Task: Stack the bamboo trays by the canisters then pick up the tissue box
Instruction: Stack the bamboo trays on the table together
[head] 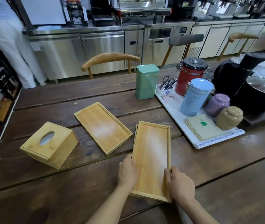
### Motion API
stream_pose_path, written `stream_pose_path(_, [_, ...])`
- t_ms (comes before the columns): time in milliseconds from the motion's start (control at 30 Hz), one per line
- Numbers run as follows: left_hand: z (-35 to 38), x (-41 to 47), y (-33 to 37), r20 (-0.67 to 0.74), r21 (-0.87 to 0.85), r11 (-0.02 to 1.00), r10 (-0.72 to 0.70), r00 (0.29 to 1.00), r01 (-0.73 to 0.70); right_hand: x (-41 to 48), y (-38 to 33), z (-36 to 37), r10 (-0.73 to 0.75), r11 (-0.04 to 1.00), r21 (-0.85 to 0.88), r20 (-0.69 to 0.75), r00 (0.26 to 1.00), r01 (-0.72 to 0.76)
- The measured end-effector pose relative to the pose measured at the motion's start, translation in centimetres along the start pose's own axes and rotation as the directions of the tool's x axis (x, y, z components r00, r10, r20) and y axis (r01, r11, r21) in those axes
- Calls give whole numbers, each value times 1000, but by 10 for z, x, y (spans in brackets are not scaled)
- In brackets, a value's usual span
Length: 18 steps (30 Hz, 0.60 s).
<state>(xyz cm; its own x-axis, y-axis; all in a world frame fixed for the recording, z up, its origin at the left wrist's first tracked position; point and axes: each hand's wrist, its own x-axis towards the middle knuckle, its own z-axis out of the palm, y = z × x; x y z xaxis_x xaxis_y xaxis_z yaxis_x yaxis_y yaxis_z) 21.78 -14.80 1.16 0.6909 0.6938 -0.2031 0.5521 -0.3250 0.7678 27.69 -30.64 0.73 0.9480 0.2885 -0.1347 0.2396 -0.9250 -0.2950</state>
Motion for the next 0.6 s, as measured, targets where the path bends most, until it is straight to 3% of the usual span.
stream_pose_path(167, [-18, 12, -4, -122, -41, 994, -104, 987, 100, 32, -9, -24, -111, 989, 76, -157, 981, 124])
stream_pose_path(267, [-41, 31, -7, -216, -101, 984, -167, 962, 148, 59, -38, -37, -221, 963, 119, -155, 963, 240])
stream_pose_path(467, [-77, 63, -13, -83, -453, 845, -356, 931, 283, 98, -117, -34, -462, 868, 222, 32, 886, 445])
stream_pose_path(600, [-82, 69, -11, -20, -568, 744, -439, 898, 352, 116, -156, -14, -492, 862, 275, 249, 834, 426])
